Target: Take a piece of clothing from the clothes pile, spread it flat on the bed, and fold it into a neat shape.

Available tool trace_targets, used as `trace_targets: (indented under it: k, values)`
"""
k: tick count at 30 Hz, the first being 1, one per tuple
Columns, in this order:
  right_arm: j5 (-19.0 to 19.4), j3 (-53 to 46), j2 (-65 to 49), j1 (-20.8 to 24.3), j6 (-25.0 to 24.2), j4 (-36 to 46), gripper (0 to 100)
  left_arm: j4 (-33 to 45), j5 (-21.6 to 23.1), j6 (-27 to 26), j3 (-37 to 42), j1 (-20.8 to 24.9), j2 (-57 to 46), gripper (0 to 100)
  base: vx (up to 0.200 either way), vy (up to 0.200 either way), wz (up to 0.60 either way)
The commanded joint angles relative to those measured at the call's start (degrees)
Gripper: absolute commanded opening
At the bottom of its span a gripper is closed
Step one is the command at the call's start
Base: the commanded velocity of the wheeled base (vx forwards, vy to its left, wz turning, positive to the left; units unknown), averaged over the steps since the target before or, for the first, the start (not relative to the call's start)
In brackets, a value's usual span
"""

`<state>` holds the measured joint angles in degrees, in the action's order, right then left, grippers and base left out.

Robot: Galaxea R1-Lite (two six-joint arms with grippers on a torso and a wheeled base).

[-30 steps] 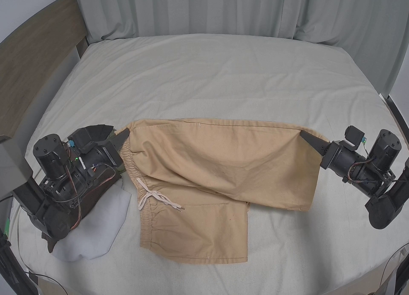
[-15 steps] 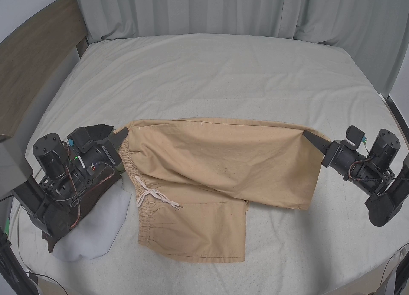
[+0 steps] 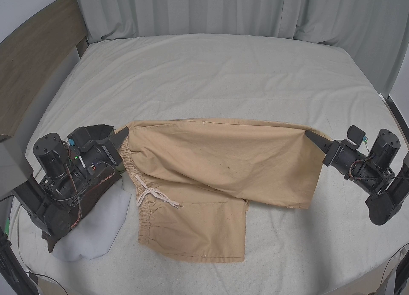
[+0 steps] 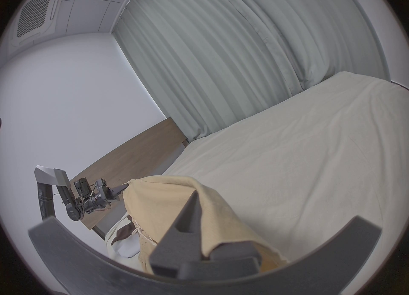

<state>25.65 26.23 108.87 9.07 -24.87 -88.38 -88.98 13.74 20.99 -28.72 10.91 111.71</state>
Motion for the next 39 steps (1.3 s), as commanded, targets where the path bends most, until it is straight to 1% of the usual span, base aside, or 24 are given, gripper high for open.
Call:
trace_targets:
  k: [1, 11, 15, 17, 26, 36, 39]
  values:
    - [-0.1, 0.2, 0.1, -0.2, 0.0, 0.0, 0, -0.1, 0.0, 0.0, 0.0, 0.0, 0.1, 0, 0.000, 0.000, 0.00]
    - [-0.1, 0.2, 0.8, 0.2, 0.0, 0.0, 0, -0.1, -0.1, 0.0, 0.0, 0.0, 0.1, 0, 0.000, 0.000, 0.00]
    - [-0.2, 0.7, 1.5, 0.5, 1.7, 0.0, 0, -0.1, -0.1, 0.0, -0.1, 0.1, 0.1, 0, 0.000, 0.000, 0.00]
    - [-0.2, 2.2, 2.8, 0.5, 2.3, 0.0, 0, -0.1, -0.1, 0.0, 0.0, 0.1, 0.3, 0, 0.000, 0.000, 0.00]
    - [-0.2, 7.2, 7.5, 0.5, 2.3, 0.0, 0, -0.1, -0.2, 0.2, -0.8, 0.0, 2.6, 0, 0.000, 0.000, 0.00]
    - [-0.2, 13.7, 12.2, 0.4, 2.2, 0.0, 0, -0.1, -0.6, 0.4, -5.1, -0.3, 6.7, 0, 0.000, 0.000, 0.00]
    - [-0.2, 16.6, 13.7, 0.3, 2.0, 0.0, 0, -0.1, -0.6, 0.5, -6.9, -1.3, 8.1, 0, 0.000, 0.000, 0.00]
